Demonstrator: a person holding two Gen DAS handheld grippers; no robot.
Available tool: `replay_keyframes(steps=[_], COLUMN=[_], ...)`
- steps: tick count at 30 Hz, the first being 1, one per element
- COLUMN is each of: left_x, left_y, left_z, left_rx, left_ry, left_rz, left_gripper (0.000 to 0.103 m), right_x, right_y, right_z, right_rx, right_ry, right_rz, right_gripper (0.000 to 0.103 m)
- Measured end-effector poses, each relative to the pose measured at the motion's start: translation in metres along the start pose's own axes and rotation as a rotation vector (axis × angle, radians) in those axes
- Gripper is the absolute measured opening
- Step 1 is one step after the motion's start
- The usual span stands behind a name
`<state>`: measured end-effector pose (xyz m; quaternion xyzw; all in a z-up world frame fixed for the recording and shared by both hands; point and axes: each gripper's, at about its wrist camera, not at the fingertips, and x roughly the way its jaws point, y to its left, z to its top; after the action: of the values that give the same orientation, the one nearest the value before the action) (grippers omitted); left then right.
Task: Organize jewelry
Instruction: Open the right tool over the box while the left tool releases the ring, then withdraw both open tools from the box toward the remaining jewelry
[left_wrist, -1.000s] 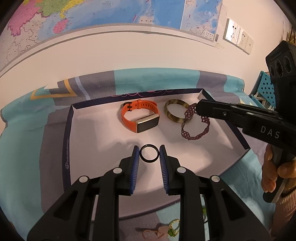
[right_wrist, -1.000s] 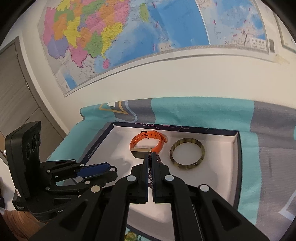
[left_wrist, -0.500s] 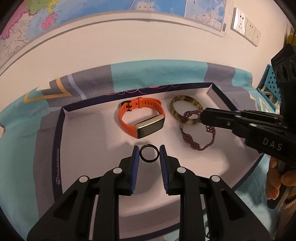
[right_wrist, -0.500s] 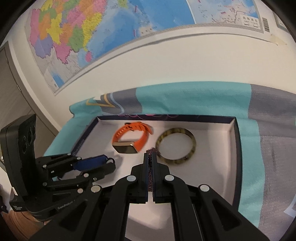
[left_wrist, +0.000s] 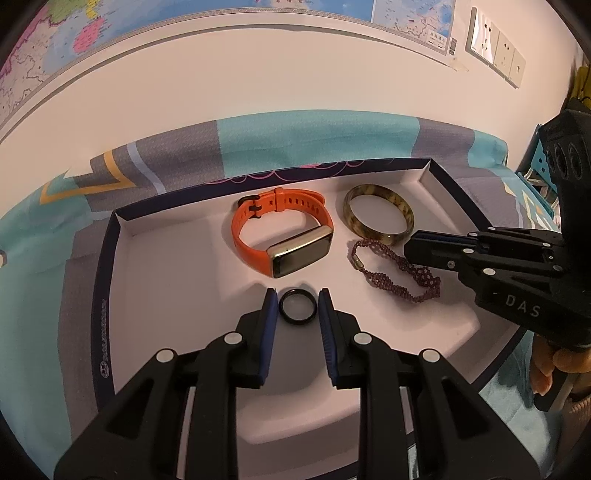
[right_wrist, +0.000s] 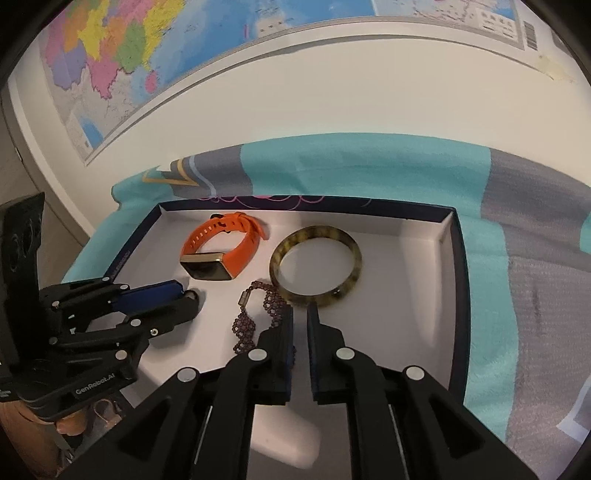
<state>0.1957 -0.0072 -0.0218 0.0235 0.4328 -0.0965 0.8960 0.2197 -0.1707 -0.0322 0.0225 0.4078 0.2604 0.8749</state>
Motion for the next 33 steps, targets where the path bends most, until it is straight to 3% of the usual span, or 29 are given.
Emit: replay_keyframes(steps=[3, 10, 13, 17, 22, 26, 27, 29, 33], left_x=[0.001, -0.014, -0.032, -0.060, -0.088, -0.098, -0.099, -0.101, -0.102], left_y=[-0.001, -0.001, -0.002, 0.000, 0.001, 0.001, 0.001, 0.003, 0.005], left_z=[0.001, 0.001, 0.000, -0.008, -0.029, -0.048, -0.054, -0.062, -0.081], left_rx=[0.005, 0.010, 0.017, 0.022, 0.017, 0.017, 0.013, 0.010, -0.007], left_ry=[-0.004, -0.048, -0.085, -0.132, -0.172, -0.178, -0.178, -0.174, -0.153], left_rz=[-0.008, 0.006, 0.015, 0.012, -0.013, -0.004, -0.003, -0.003, -0.005], left_gripper=[0.028, 0.048, 0.051, 0.055, 0.068, 0.075, 0.076, 0.077, 0.077], right_x=[-0.007, -0.042, -0.058, -0.077, -0.089, -0.087, -0.086, -0.084, -0.080], right_y=[-0.001, 0.011, 0.021, 0.037, 0.059, 0.074, 0.075, 0.075, 0.076], right_z=[-0.001, -0.009, -0.019, -0.036, -0.069, -0.092, -0.096, -0.103, -0.111], right_rx=[0.006, -0.032, -0.071, -0.134, -0.228, -0.292, -0.295, -0.287, -0.275], right_ry=[-0.014, -0.067, -0.081, -0.087, -0.041, 0.001, 0.010, 0.023, 0.032], right_rz=[0.002, 0.018, 0.038, 0.070, 0.103, 0.079, 0.077, 0.081, 0.070], right_gripper=[0.008, 0.020, 0.028, 0.029, 0.029, 0.030, 0.030, 0.041, 0.041])
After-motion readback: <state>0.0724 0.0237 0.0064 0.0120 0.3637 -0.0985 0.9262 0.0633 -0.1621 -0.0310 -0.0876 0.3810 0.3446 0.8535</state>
